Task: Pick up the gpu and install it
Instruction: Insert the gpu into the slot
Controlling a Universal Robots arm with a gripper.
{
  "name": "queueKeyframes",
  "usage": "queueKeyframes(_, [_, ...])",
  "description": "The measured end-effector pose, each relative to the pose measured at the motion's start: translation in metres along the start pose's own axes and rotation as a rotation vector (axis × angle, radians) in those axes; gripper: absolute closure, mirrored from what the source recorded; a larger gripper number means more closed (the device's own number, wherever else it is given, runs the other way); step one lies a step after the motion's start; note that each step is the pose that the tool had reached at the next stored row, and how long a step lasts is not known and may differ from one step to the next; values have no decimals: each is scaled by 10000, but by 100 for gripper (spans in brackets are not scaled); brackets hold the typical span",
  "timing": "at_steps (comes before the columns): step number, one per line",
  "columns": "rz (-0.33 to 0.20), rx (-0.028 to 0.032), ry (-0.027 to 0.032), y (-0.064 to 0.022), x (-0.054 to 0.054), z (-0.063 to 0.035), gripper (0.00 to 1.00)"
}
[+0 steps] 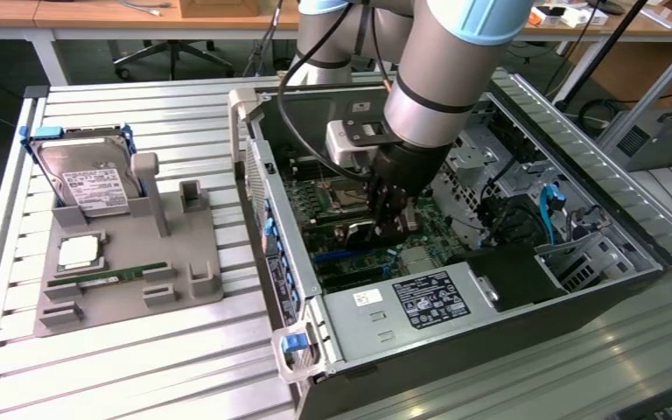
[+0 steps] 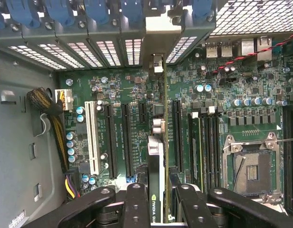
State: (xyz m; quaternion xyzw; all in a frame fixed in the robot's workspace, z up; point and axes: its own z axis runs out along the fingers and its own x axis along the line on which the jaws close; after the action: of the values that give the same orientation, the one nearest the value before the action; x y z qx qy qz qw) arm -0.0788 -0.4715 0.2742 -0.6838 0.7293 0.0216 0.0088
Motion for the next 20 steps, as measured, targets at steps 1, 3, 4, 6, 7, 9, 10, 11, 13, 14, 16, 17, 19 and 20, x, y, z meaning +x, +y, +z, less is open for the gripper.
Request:
queueKeyframes(1, [1, 0, -1, 3, 0, 0, 73])
queueKeyframes(3, [0, 1, 0, 8, 0, 0, 73])
queueKeyframes(4, [-2, 1, 0, 9, 0, 0, 73])
queueKeyframes(6, [0, 1, 0, 12, 1, 0, 73])
queueKeyframes(7, [0, 1, 0, 13, 1, 0, 73])
queueKeyframes(9, [0, 3, 0, 16, 1, 0, 73])
queueKeyframes(10, [-1, 3, 0, 17, 1, 0, 73])
queueKeyframes(11, [0, 3, 0, 18, 1, 0, 73])
queueKeyframes(13, [0, 4, 0, 22, 1, 0, 73])
queueKeyframes(14, [0, 6, 0, 25, 2, 0, 73])
queueKeyframes(16, [0, 8, 0, 31, 2, 0, 73])
queueKeyframes(17, [0, 9, -1, 35, 2, 1, 73])
queueKeyframes(19, [-1, 10, -1, 39, 1, 1, 73])
queueKeyframes(20, [-1, 11, -1, 40, 1, 1, 73])
